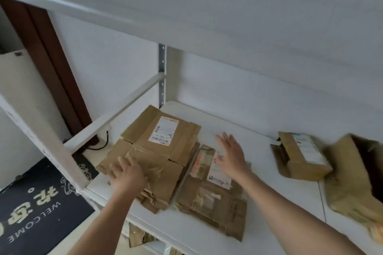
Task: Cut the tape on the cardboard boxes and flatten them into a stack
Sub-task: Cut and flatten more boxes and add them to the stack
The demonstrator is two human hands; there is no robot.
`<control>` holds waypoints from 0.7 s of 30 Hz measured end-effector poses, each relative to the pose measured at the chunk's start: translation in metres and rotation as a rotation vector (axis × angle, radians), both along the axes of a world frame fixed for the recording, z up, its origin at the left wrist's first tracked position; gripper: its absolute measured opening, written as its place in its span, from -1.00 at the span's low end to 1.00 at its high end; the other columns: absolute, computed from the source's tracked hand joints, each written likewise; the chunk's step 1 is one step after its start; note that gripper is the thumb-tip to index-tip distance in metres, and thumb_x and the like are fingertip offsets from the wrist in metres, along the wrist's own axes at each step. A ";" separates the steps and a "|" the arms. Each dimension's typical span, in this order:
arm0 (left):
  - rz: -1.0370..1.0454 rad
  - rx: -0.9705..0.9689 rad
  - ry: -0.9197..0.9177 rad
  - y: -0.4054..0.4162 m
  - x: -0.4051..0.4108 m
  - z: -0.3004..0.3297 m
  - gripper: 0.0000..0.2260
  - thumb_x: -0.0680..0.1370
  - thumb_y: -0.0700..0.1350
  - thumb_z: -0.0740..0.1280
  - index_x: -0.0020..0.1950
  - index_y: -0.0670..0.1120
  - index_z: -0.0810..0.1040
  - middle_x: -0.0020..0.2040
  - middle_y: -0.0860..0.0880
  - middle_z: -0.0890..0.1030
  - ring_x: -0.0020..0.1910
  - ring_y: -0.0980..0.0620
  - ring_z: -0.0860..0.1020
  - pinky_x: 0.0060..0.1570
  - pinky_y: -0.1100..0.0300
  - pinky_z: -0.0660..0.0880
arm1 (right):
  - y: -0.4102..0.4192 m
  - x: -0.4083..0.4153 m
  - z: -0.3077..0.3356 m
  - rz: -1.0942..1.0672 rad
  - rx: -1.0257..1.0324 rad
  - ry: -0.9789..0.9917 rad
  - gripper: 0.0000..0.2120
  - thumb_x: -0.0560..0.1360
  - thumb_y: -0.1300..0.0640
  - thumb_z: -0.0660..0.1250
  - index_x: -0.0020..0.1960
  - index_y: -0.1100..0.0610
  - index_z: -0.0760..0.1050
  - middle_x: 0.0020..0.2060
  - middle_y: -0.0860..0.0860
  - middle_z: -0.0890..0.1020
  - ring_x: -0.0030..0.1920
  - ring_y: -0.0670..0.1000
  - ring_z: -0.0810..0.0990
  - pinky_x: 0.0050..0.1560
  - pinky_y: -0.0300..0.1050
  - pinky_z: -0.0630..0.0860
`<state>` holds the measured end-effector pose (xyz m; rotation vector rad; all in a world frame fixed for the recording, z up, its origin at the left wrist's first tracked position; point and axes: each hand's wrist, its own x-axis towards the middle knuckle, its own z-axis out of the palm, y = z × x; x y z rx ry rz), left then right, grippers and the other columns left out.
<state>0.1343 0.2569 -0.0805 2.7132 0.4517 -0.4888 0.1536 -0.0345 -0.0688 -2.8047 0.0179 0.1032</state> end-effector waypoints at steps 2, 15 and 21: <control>0.000 0.073 -0.095 -0.020 0.003 0.013 -0.27 0.61 -0.11 0.24 0.60 -0.19 -0.17 0.58 -0.28 -0.20 0.55 -0.34 -0.17 0.49 -0.26 -0.14 | -0.048 -0.018 -0.001 -0.117 -0.076 -0.057 -0.40 0.64 0.09 0.19 0.61 0.00 0.01 0.61 0.06 -0.06 0.60 0.10 -0.13 0.57 0.06 -0.08; -0.460 -0.181 -0.214 -0.234 -0.058 0.014 -0.51 0.59 -0.28 0.21 0.52 -0.06 0.26 0.61 -0.17 -0.09 0.59 -0.15 -0.14 0.53 -0.09 -0.16 | -0.247 -0.067 -0.023 -0.487 -0.202 0.002 -0.30 0.55 -0.26 0.21 0.58 -0.08 0.04 0.56 0.11 0.08 0.53 0.26 0.02 0.50 0.21 0.09; -0.445 -0.163 -0.092 -0.280 -0.093 0.007 -0.56 0.57 -0.25 0.23 0.46 -0.14 0.31 0.59 -0.21 -0.02 0.57 -0.19 -0.04 0.54 -0.10 -0.07 | -0.265 -0.073 -0.036 -0.419 -0.121 -0.135 -0.57 0.61 -0.12 0.13 0.46 -0.09 0.34 0.46 0.03 0.35 0.44 0.32 0.19 0.34 0.42 0.27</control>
